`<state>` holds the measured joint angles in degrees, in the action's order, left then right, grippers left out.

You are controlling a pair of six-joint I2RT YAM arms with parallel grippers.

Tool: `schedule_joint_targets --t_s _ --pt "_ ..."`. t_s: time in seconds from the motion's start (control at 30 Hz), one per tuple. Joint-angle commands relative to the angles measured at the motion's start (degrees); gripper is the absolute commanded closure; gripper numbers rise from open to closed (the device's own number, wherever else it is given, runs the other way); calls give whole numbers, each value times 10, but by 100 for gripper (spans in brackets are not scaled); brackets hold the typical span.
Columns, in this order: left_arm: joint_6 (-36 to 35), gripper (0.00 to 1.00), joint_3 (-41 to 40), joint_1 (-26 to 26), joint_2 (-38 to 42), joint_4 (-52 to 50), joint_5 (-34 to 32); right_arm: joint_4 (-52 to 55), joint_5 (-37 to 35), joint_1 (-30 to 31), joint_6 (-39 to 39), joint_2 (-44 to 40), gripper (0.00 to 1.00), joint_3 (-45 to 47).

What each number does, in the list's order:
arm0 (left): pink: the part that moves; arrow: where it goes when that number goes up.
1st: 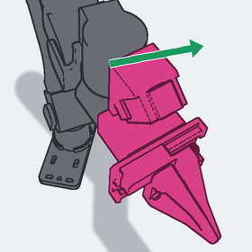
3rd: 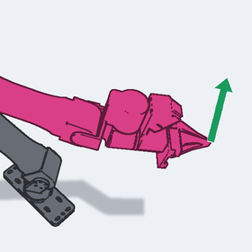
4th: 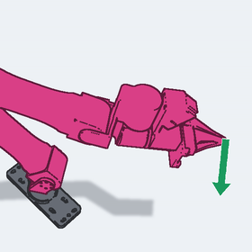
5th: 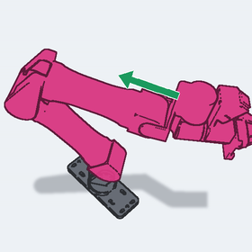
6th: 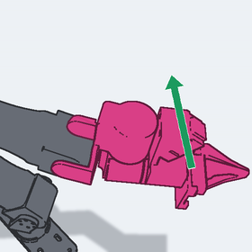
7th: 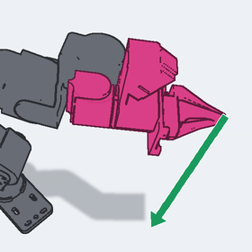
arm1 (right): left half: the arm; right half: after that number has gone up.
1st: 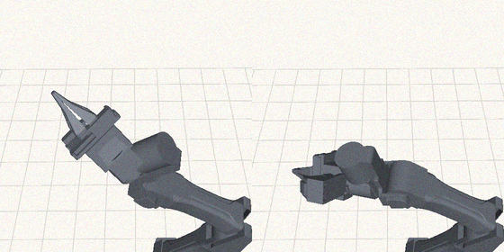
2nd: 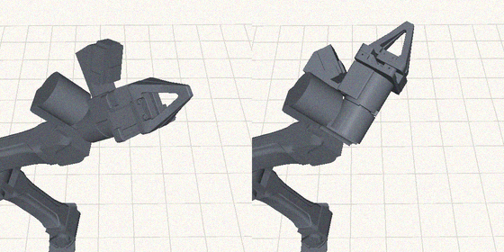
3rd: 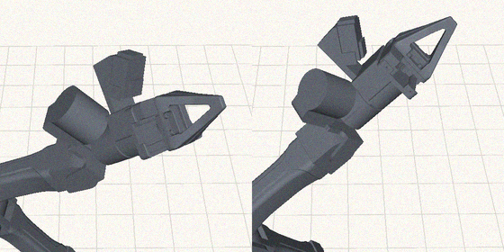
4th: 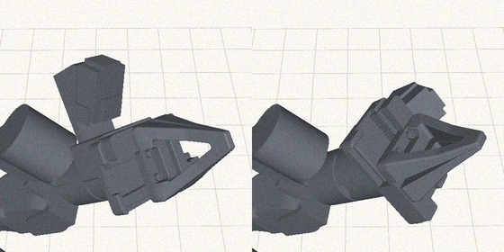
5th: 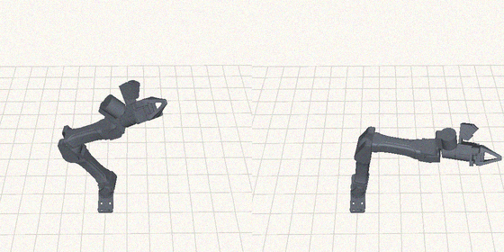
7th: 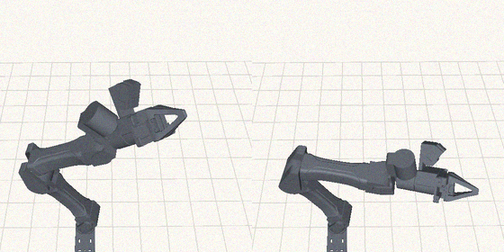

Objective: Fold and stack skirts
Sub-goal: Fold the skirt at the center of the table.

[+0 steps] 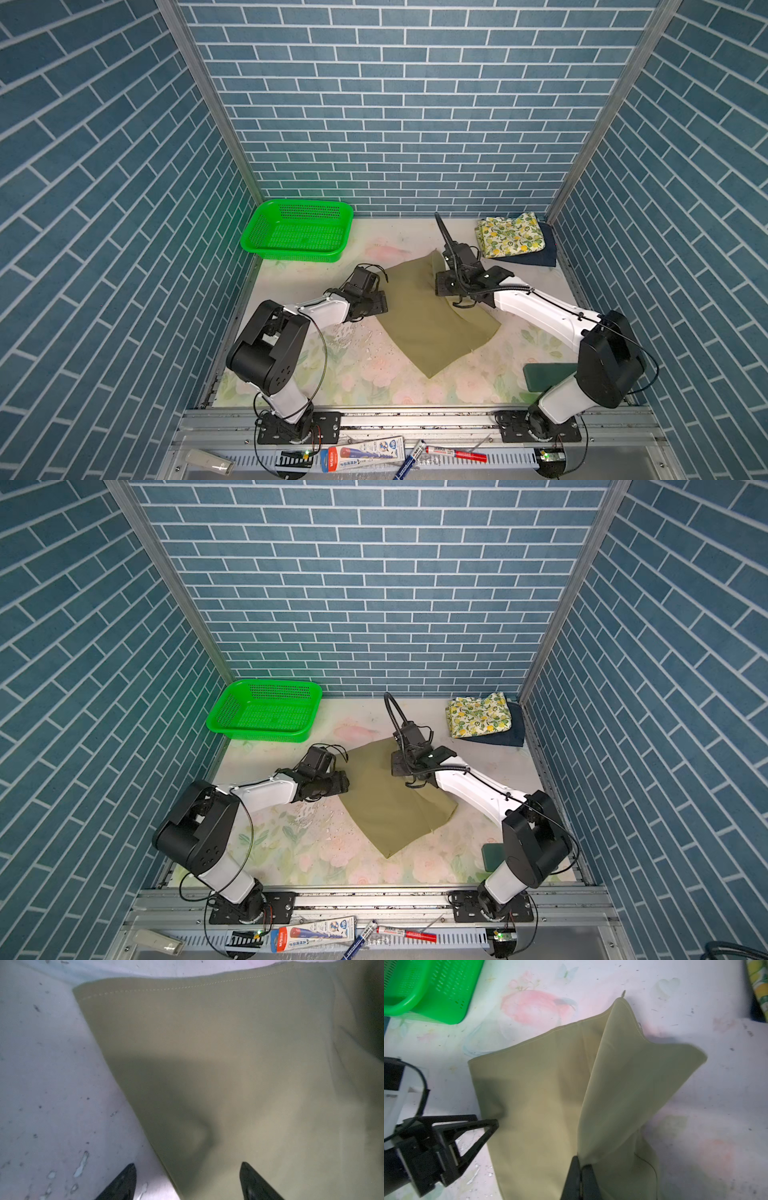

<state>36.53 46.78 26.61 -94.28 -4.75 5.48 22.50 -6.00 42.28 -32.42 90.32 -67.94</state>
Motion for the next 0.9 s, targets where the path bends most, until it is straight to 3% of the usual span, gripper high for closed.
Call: schedule_joint_targets --t_s 0.0,0.33,0.47,0.57,0.87 --pt "37 21 -45 -21 4 6 47 -20 -33 41 -83 27 100 -38" --pt "67 21 -92 -38 14 69 78 -43 -27 154 -142 144 100 -118" --pt "74 21 -111 -40 16 87 79 -27 -43 159 -142 126 57 -112" --pt "75 21 -119 -41 18 91 80 -13 -78 155 -135 83 42 -86" --pt "68 24 -125 -41 35 88 74 -43 -77 92 -158 -17 39 35"
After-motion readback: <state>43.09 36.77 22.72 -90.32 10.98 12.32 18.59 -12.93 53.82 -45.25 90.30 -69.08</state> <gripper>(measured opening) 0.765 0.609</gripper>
